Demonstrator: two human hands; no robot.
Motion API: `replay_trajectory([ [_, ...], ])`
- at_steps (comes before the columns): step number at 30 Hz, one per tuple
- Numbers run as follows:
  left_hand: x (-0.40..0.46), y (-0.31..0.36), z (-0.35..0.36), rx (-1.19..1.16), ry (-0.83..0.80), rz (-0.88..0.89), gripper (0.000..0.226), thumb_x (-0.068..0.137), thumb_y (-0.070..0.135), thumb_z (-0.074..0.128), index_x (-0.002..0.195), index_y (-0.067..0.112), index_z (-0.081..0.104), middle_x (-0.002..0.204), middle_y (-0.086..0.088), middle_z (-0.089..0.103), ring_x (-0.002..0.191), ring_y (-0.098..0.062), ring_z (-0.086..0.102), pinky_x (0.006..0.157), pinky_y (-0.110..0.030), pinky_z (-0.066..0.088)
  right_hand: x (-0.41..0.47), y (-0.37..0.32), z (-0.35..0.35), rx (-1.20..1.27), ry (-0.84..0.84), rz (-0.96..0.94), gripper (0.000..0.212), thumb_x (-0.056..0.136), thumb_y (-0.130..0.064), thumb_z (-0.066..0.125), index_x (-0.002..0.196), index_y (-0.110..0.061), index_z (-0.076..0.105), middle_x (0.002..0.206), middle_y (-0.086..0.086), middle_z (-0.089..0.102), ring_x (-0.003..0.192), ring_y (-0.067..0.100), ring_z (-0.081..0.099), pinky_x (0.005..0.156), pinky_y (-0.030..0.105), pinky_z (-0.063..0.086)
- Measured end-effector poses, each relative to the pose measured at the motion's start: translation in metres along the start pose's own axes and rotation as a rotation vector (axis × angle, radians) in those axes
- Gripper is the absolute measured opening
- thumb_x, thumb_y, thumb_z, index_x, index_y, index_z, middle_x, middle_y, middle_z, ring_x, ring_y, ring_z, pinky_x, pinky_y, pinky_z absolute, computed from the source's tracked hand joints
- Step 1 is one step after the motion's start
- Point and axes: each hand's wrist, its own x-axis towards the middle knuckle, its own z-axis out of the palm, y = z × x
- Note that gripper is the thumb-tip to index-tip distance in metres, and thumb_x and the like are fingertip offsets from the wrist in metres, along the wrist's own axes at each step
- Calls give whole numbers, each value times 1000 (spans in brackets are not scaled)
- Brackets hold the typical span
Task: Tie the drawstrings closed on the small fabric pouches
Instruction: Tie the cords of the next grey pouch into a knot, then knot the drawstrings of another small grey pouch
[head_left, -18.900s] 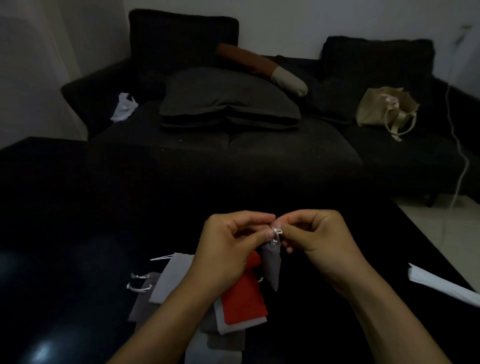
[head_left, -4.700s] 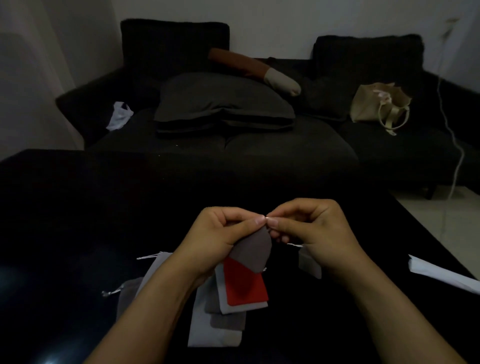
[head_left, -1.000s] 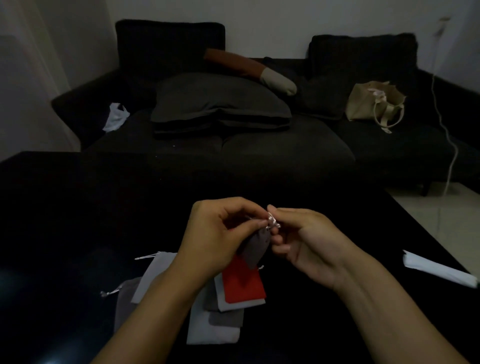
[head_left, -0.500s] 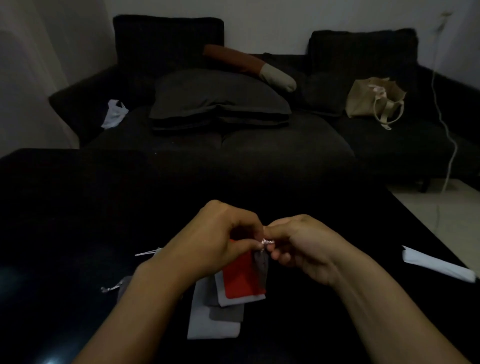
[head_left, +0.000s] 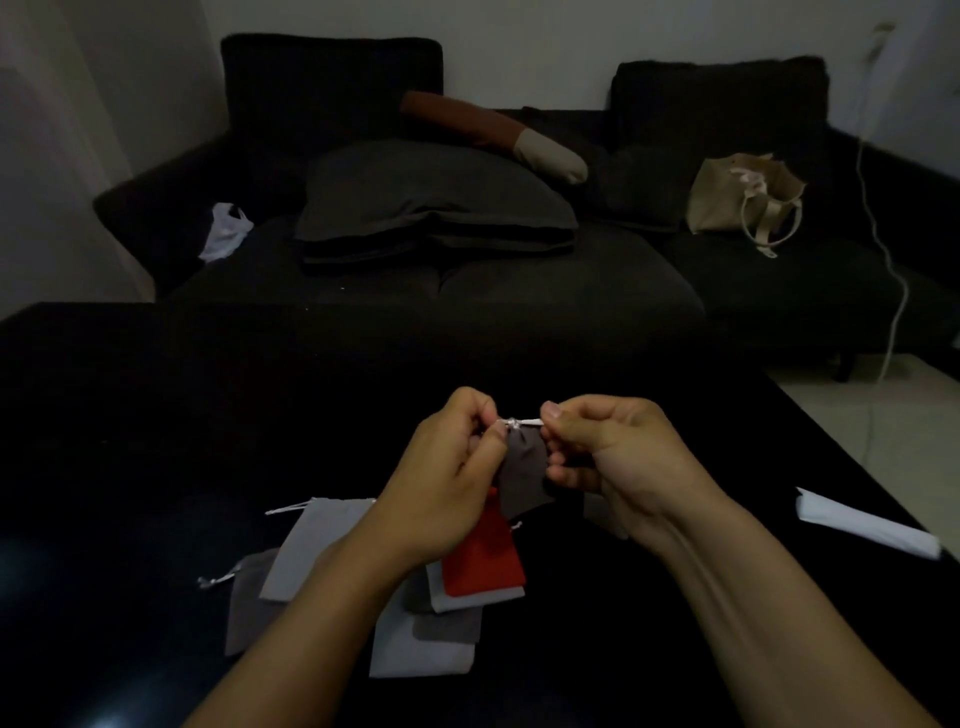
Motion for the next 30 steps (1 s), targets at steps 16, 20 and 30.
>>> replay_trajectory([
  [16, 8, -18, 7, -54, -11, -231, 14, 92, 9, 66, 99, 18, 58, 88, 1, 68, 72, -13, 71, 70, -28, 59, 21, 21, -48, -461, 51, -91, 15, 78, -3, 78, 90, 4, 73, 87, 20, 72, 80, 21, 65, 75, 33, 52],
  [20, 2, -27, -10, 323, 13, -175, 23, 88, 1, 61, 103, 19, 61, 92, 7, 66, 72, 2, 63, 69, -14, 51, 36, 40, -70, -853, 160, 58, 14, 72, -19, 86, 71, -10, 75, 77, 6, 74, 75, 17, 69, 71, 31, 55],
  [30, -15, -36, -65, 701, -31, -334, 35, 85, 17, 64, 120, 19, 60, 121, -5, 66, 110, -24, 62, 94, -41, 51, 30, 31, -49, -1216, 496, -244, 43, 74, -34, 81, 112, -17, 68, 114, 11, 65, 104, 30, 63, 85, 37, 54],
])
